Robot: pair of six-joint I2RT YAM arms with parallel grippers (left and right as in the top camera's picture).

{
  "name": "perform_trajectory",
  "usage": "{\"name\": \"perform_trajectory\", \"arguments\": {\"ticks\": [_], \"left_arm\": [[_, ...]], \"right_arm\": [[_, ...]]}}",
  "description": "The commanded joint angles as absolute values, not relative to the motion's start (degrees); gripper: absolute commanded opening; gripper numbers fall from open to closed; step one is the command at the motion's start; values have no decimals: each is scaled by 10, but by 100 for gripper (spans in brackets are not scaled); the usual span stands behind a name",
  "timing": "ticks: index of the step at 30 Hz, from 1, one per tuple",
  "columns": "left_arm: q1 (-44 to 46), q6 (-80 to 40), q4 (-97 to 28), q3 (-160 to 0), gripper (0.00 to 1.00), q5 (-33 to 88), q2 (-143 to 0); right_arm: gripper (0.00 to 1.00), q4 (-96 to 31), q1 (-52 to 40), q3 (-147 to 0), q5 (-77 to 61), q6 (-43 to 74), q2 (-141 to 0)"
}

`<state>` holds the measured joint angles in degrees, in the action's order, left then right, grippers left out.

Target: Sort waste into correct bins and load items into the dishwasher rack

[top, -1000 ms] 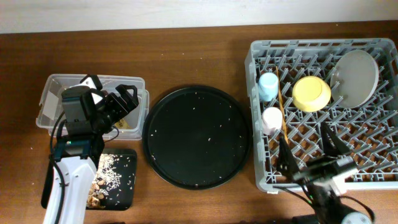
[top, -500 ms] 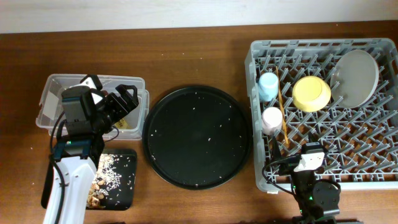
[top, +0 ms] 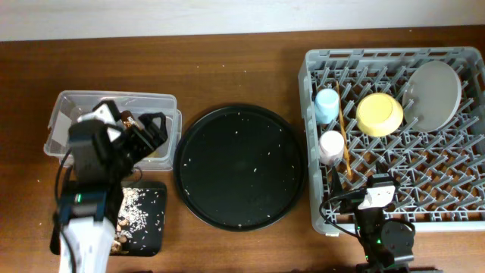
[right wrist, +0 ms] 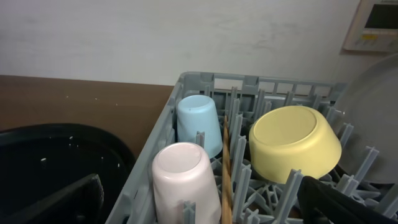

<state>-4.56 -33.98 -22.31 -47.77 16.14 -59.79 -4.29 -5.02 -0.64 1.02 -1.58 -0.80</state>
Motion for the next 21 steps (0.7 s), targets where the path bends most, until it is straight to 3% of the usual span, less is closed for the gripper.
{"name": "perform_trajectory", "arguments": {"ticks": [1,6,9,11,14,18,21], "left_arm": [[-45,-329,-226,-410,99,168,-457],[-45,-329,-197,-190,99,137,-175],[-45,-329,32,-63,99,142,-102],[-45,-329,105,-12,99,137,-64],[-44,-329,-38,-5,99,93,-1],[-9,-66,-39,-5,99,89,-3],[-5,-30,-39,-5,99,92,-3]], "right_arm": [[98,-47,-48,-3,7,-17,-3],[98,-47,-48,-3,7,-17,-3],[98,-47,-48,-3,7,-17,-3],[98,-47,-48,-3,7,-17,-3],[98,-47,-48,-3,7,-17,-3],[98,-47,-48,-3,7,-17,-3],[98,-47,-48,-3,7,-17,-3]]}}
